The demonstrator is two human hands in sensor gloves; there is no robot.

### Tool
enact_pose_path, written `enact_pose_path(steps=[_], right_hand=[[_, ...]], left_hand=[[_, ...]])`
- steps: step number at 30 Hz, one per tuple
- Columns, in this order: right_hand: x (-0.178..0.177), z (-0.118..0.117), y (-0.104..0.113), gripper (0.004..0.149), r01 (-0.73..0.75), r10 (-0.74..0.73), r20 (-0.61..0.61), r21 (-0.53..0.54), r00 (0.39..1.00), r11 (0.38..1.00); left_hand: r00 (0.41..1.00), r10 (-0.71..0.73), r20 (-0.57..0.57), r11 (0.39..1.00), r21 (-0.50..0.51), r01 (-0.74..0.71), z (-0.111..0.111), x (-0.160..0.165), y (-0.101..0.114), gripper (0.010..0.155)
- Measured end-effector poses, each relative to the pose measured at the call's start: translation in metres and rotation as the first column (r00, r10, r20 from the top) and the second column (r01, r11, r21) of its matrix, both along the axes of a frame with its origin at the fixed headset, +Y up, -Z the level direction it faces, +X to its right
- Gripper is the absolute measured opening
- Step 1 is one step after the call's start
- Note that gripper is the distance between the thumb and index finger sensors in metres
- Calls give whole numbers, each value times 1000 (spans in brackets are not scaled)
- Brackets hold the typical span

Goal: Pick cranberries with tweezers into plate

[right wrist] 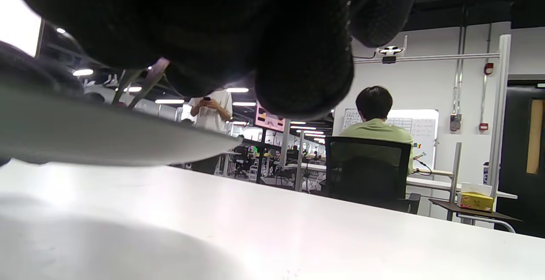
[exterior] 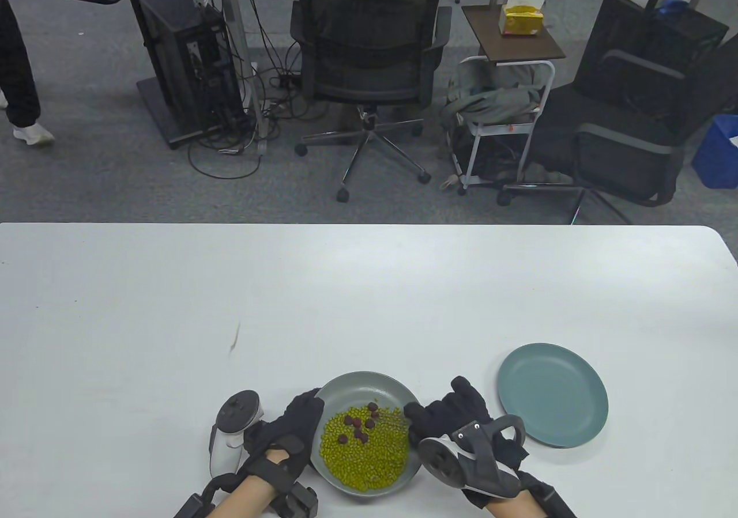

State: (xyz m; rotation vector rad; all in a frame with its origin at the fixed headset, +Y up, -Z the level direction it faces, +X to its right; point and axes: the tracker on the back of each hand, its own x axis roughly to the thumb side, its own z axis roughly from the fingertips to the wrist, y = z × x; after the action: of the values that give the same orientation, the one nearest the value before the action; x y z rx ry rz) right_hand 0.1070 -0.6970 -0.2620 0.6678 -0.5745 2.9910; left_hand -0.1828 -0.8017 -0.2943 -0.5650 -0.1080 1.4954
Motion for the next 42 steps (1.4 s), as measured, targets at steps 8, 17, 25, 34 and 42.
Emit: enact_pose_path(steps=[8, 17, 25, 34, 42], right_hand=[[84, -17, 45, 45, 256, -264, 215, 64, 940, 965], [204, -66, 2, 45, 366, -191, 639, -152, 745, 918], [219, -77, -27, 45, 316, 44, 706, -372, 707, 873], [218, -73, -17, 51, 372, -76, 736, -247, 673, 895], [157, -64, -1, 50, 271, -197, 545, -57, 815, 961]], left_hand=[[997, 31, -71, 999, 39, -28, -7, -15, 1, 59], [993, 26, -118, 999, 48, -20, -12, -26, 0, 58], [994, 3, -112, 999, 49, 2, -13, -25, 0, 56], [1000, -16, -15, 1000, 26, 17, -8, -11, 2, 57], [999, 53, 2, 998, -29, -53, -5, -5, -5, 59]])
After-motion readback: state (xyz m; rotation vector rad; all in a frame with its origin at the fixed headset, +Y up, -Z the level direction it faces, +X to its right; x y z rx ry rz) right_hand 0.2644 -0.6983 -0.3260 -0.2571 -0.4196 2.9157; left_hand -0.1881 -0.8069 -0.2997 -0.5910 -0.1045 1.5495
